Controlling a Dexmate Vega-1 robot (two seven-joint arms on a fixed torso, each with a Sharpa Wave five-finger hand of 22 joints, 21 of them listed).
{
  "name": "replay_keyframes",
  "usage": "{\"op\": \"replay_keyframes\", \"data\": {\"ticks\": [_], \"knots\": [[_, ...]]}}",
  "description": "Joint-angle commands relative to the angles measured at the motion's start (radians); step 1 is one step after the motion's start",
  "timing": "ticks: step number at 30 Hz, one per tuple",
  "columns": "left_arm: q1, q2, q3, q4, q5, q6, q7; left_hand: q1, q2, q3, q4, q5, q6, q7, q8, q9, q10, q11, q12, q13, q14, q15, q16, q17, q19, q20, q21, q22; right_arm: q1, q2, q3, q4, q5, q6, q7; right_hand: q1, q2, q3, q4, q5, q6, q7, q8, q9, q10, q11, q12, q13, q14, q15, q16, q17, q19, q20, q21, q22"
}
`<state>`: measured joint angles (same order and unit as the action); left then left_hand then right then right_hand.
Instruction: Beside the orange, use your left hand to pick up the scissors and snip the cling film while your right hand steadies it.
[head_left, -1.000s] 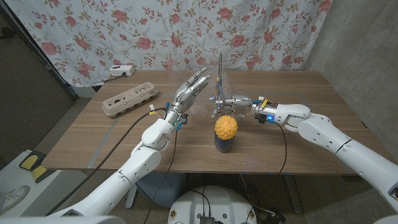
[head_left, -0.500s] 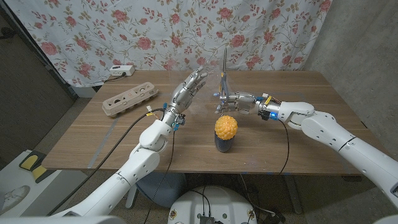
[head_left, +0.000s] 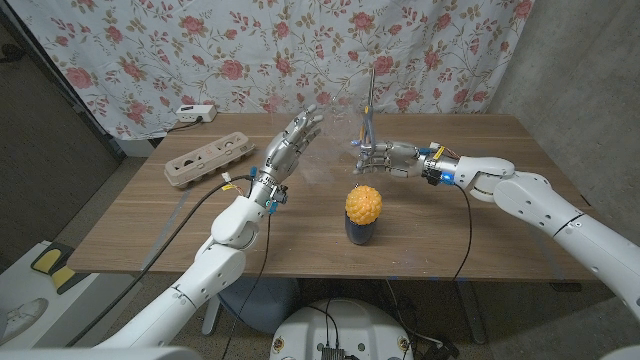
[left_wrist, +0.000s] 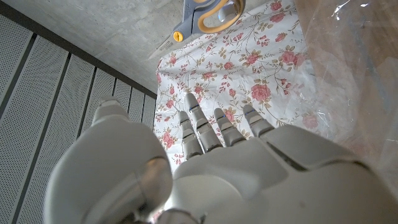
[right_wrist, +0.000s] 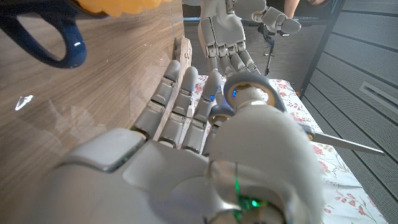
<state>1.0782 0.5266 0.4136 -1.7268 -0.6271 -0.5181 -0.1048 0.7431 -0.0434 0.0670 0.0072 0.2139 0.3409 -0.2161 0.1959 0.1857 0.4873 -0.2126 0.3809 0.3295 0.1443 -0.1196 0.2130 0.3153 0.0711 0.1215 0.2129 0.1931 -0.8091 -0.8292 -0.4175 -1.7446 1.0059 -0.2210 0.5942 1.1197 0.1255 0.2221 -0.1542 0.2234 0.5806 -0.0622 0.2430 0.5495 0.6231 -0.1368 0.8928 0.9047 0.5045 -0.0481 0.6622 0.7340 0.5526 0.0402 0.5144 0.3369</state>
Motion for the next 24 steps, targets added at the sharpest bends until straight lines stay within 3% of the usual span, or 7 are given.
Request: {"op": "replay_keyframes", "data": {"ticks": [1, 12, 24], "knots": [[0.062, 0.04, -0.039, -0.058, 0.009, -0.027, 0.018, -0.004, 0.0, -0.004, 0.0, 0.007, 0.009, -0.002, 0.007, 0.003, 0.007, 0.0, -0.003, 0.003, 0.004, 0.0, 0.005, -0.001, -0.002, 0.007, 0.001, 0.003, -0.009, -0.015, 0.028, -0.029, 0.044, -0.037, -0.021, -0.009, 0.002, 0.002, 0.005, 0.004, 0.002, 0.007, -0.006, 0.003, 0.05, -0.053, 0.001, -0.002, 0.016, -0.168, -0.002, 0.007, 0.026, -0.008, 0.021, 0.009], [0.114, 0.06, -0.069, -0.089, 0.021, -0.052, 0.04, -0.001, 0.001, -0.006, -0.001, 0.013, 0.012, -0.002, 0.008, 0.003, 0.015, -0.001, -0.006, 0.003, 0.003, -0.001, 0.005, -0.007, -0.001, 0.007, 0.002, 0.003, -0.028, -0.041, 0.056, -0.075, 0.097, -0.085, -0.044, -0.009, 0.001, 0.003, 0.005, 0.004, 0.012, 0.014, -0.008, 0.004, 0.06, -0.05, 0.013, 0.005, 0.037, -0.172, -0.006, 0.018, 0.035, -0.01, 0.04, 0.01], [0.165, 0.061, -0.089, -0.09, 0.01, -0.078, 0.052, 0.001, 0.003, -0.007, -0.001, 0.018, 0.013, -0.003, 0.008, 0.003, 0.018, -0.001, -0.009, 0.003, 0.003, -0.001, 0.006, -0.011, 0.003, 0.006, 0.003, 0.003, -0.056, -0.112, 0.086, -0.163, 0.162, -0.176, -0.072, -0.016, 0.004, 0.007, 0.008, 0.004, 0.029, 0.026, -0.008, 0.003, 0.08, -0.049, 0.019, -0.005, 0.067, -0.168, -0.015, 0.022, 0.043, -0.012, 0.058, 0.008]]}}
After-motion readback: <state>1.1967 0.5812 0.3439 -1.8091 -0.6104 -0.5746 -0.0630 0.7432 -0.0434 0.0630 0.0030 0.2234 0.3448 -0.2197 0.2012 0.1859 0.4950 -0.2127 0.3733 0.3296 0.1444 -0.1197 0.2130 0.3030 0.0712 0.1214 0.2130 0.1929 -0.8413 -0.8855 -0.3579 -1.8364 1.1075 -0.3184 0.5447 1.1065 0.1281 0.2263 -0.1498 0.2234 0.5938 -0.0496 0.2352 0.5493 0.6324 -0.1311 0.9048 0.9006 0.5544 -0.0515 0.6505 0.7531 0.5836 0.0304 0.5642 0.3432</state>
